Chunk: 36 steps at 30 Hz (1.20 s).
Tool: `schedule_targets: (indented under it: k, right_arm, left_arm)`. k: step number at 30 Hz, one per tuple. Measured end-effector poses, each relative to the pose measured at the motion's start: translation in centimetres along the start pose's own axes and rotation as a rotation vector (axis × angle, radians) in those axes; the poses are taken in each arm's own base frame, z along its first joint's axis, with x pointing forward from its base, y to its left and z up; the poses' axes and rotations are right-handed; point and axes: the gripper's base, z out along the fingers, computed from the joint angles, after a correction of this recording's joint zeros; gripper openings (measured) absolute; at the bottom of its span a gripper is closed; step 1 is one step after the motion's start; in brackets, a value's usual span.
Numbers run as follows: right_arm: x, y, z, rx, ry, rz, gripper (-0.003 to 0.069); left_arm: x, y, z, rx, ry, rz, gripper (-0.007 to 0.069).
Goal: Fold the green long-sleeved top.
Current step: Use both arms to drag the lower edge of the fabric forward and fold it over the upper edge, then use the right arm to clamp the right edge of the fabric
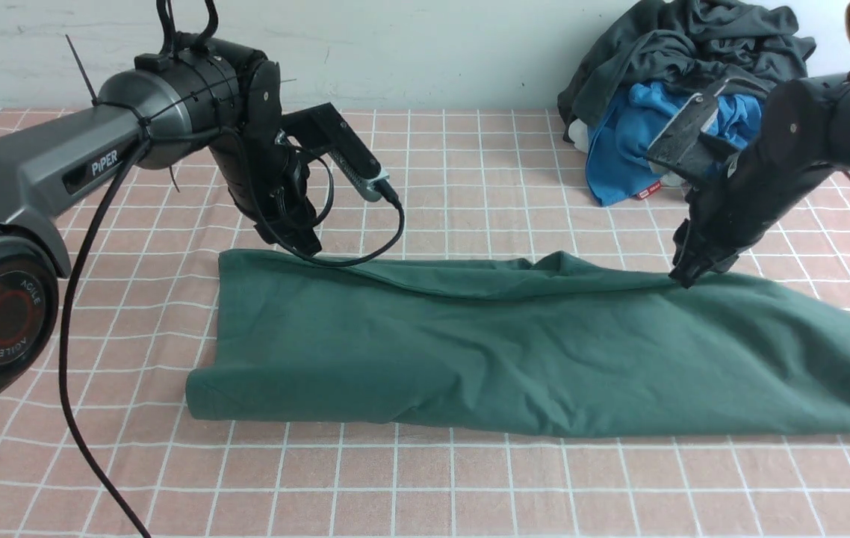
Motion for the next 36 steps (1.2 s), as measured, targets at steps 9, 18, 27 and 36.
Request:
schedule_targets:
  k: [9, 18, 27, 36]
  right_arm:
    - [-2.4, 4.2, -2.3, -0.219, 0.012, 0.107, 0.0279]
    - [-4.5, 8.4, 4.2, -0.263, -0.071, 0.236, 0.0209]
    - [-3.5, 1.8, 4.7, -0.088, -0.156, 0.636, 0.0206]
    - [-1.4, -0.3, -2.3, -0.087, 0.094, 0.466, 0.0206]
  left_arm:
    - [-0.5, 0.4, -3.0, 0.083, 0.086, -0.279, 0.0412]
    - [-0.5, -0.7, -4.1, 0.207, 0.095, -0.341, 0.0118]
    - [2.7, -5.1, -4.0, 0.343, 0.222, -0.318, -0.0003]
    - [8.5, -8.9, -1.9, 0.408, 0.437, -0.300, -0.0003]
